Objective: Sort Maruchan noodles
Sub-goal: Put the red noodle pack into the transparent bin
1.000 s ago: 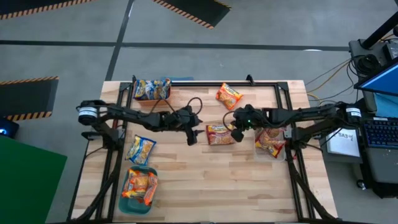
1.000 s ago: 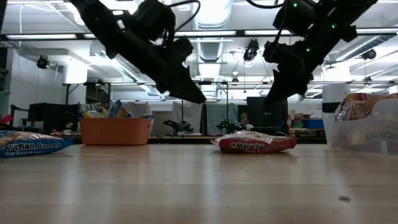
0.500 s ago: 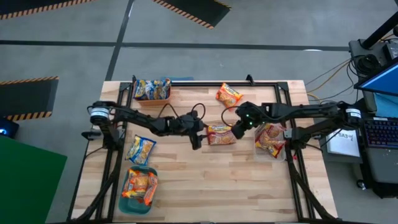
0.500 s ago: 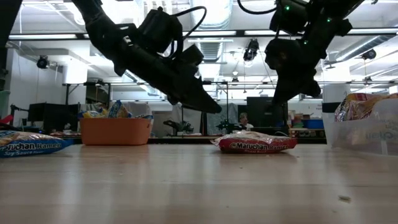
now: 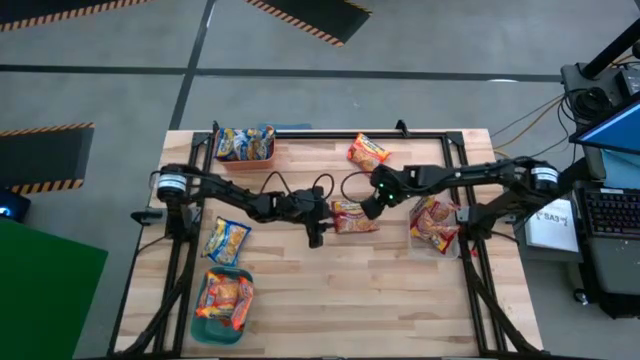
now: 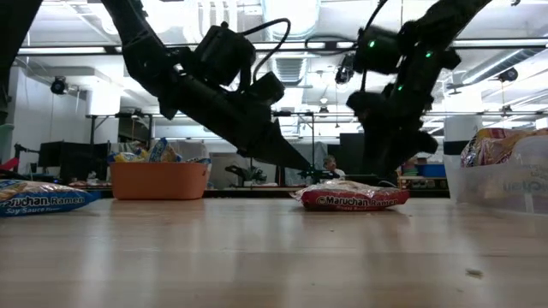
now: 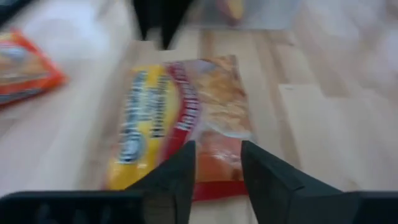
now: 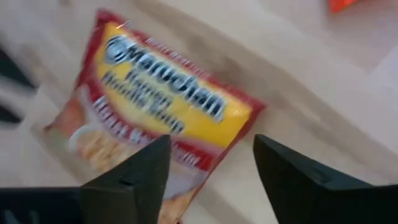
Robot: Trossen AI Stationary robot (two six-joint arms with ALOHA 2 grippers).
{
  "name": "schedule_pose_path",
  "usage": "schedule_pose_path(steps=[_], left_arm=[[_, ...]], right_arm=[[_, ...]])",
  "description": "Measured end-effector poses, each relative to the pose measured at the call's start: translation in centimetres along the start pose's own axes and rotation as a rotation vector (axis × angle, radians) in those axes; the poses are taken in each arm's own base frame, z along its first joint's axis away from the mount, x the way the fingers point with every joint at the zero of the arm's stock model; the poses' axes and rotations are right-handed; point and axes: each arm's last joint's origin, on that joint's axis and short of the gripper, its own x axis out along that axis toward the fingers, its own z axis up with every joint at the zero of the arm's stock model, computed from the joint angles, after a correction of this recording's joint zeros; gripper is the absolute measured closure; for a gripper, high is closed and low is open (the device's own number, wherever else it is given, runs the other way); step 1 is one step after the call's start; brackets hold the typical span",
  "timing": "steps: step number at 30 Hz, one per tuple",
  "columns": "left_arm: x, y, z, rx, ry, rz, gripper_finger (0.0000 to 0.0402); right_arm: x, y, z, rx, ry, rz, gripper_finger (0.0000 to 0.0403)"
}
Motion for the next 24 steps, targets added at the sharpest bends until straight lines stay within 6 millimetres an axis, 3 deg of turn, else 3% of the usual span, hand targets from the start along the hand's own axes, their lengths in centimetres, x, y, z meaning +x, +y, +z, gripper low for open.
schedule_pose_path(steps=[9, 24], left_arm=[[1.8, -0.1, -2.4, -0.008, 0.036, -0.026, 0.0360], [2.4, 0.6, -3.8, -0.048, 0.097, 0.069, 0.0366]], right_arm=[[1.2, -0.9, 1.4, 0.011, 0.056, 0.014, 0.0130], [1.9, -0.9, 1.6, 0.012, 0.070, 0.045, 0.0084]])
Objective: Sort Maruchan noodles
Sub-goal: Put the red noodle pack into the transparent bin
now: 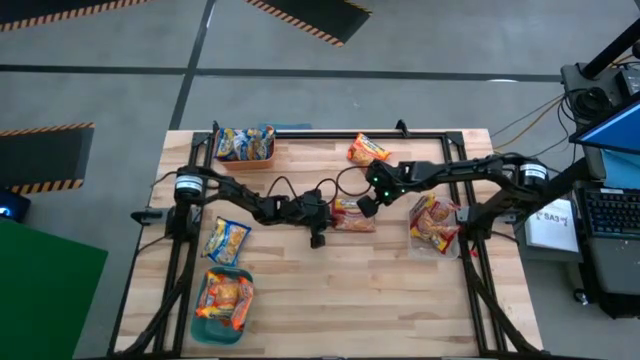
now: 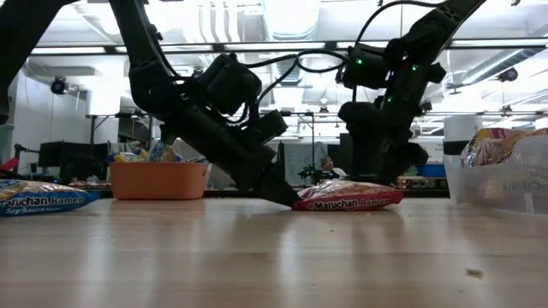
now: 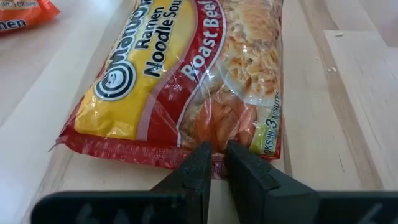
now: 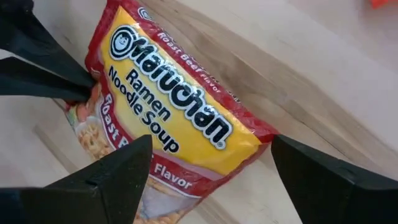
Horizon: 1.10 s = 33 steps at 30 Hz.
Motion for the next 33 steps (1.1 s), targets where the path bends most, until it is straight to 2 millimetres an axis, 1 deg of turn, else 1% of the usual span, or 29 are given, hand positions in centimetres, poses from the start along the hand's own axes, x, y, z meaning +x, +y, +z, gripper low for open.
schedule_pose_path(steps=[9, 14, 18, 22, 33], left_arm=[[0.0, 0.0, -0.1, -0.002, 0.005, 0.000, 0.0366], [0.0, 0.0, -0.2, -0.001, 0.007, 0.000, 0.0366], [0.0, 0.0, -0.3, 0.000, 0.008, -0.001, 0.0366], [0.0, 0.0, -0.3, 0.000, 0.007, -0.001, 0.0366], [0.0, 0.0, -0.3, 0.001, 0.003, -0.001, 0.0366]], right_arm=[[2.4, 0.0, 0.3, 0.000, 0.030, 0.038, 0.0083], [3.4, 0.5, 0.9, -0.044, 0.006, 0.145, 0.0088], [3.2, 1.1, 1.4, -0.076, -0.039, 0.221, 0.0102], [2.7, 1.3, 1.6, -0.098, -0.070, 0.242, 0.0118], [2.7, 1.5, 1.7, -0.138, -0.086, 0.252, 0.0198]])
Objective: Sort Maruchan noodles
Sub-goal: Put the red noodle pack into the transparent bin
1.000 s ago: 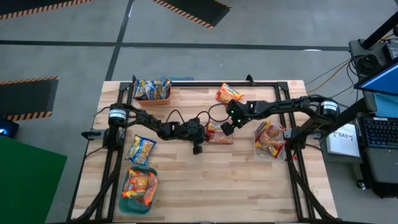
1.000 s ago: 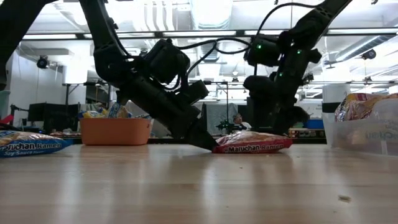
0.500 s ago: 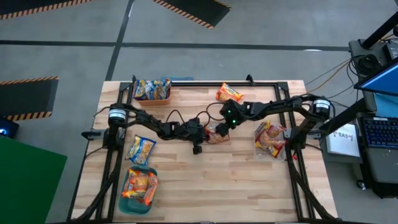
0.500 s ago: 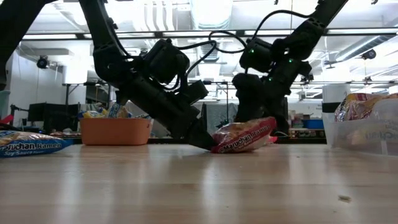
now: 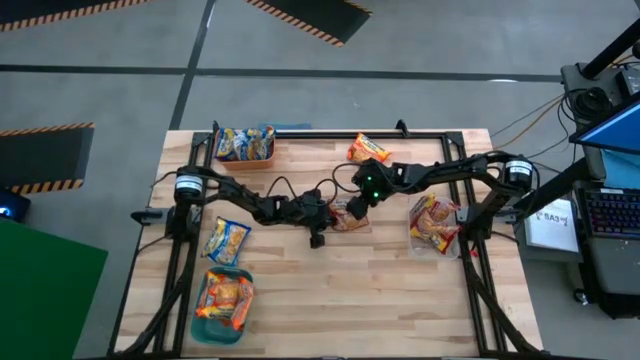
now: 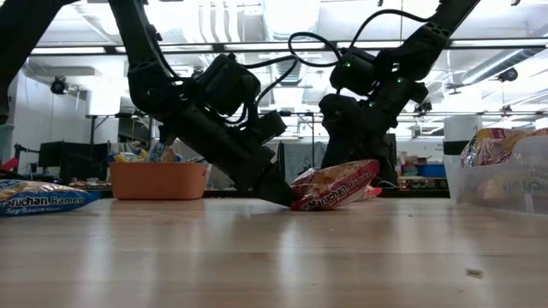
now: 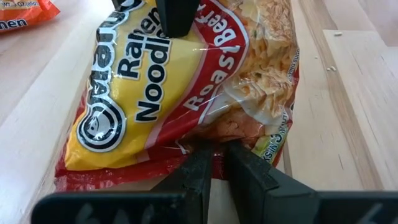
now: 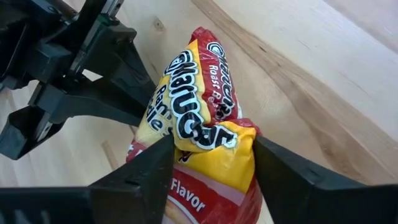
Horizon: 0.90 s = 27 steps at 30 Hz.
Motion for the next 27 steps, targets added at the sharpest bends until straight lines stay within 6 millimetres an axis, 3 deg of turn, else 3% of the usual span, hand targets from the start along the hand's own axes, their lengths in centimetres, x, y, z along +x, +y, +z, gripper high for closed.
schedule_pose_path(steps=[18, 27], left_arm=[[0.0, 0.0, 0.1, 0.005, -0.014, 0.000, 0.0366], [-2.4, 0.1, 1.6, 0.033, -0.044, 0.002, 0.0366]], right_arm=[[-0.2, 0.1, 0.1, -0.001, -0.001, 0.016, 0.0369], [-1.1, 0.6, 0.2, -0.044, -0.016, 0.035, 0.0392]])
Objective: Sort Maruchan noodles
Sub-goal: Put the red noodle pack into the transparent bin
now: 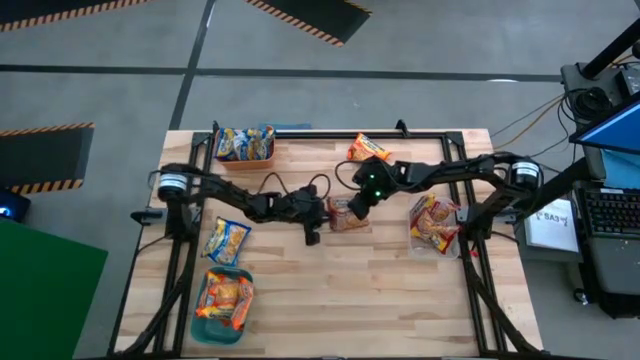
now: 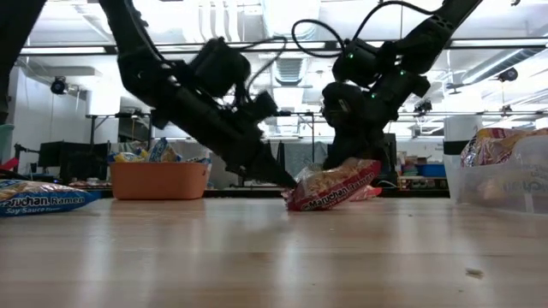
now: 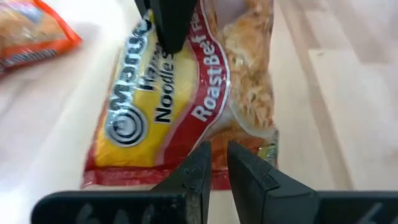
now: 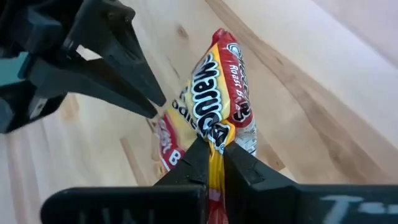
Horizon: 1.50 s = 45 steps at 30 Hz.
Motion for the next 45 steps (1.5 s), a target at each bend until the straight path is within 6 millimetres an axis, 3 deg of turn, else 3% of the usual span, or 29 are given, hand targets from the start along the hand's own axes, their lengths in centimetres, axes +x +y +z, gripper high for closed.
schedule_pose_path(steps=[4, 11, 17, 22, 29, 34, 39, 45], left_arm=[[-2.2, 0.1, 0.8, 0.009, -0.037, 0.002, 0.0366], [-7.7, 0.5, 4.1, 0.066, -0.226, 0.018, 0.0366], [-12.0, 0.8, 6.8, 0.116, -0.395, 0.044, 0.0366], [-14.3, 1.0, 8.0, 0.138, -0.487, 0.061, 0.0366], [-15.3, 1.1, 9.0, 0.173, -0.536, 0.078, 0.0366], [-15.4, 1.1, 9.8, 0.186, -0.558, 0.085, 0.0366], [-15.8, 1.2, 10.8, 0.217, -0.588, 0.100, 0.0366], [-16.2, 1.3, 11.9, 0.234, -0.619, 0.114, 0.0366]], right_arm=[[-1.1, 0.6, 0.3, -0.043, -0.033, 0.018, 0.0393], [-4.3, 2.1, 0.3, -0.138, -0.076, 0.036, 0.0393], [-7.9, 3.3, -0.1, -0.158, -0.121, 0.060, 0.0394], [-12.0, 4.8, -0.5, -0.170, -0.067, 0.037, 0.0394], [-17.0, 8.2, -0.4, -0.250, 0.113, -0.004, 0.0394], [-19.2, 9.6, -0.7, -0.225, 0.304, -0.068, 0.0394], [-20.2, 10.1, -1.8, -0.231, 0.479, -0.122, 0.0394], [-19.8, 10.3, -3.6, -0.341, 0.625, -0.127, 0.0394]])
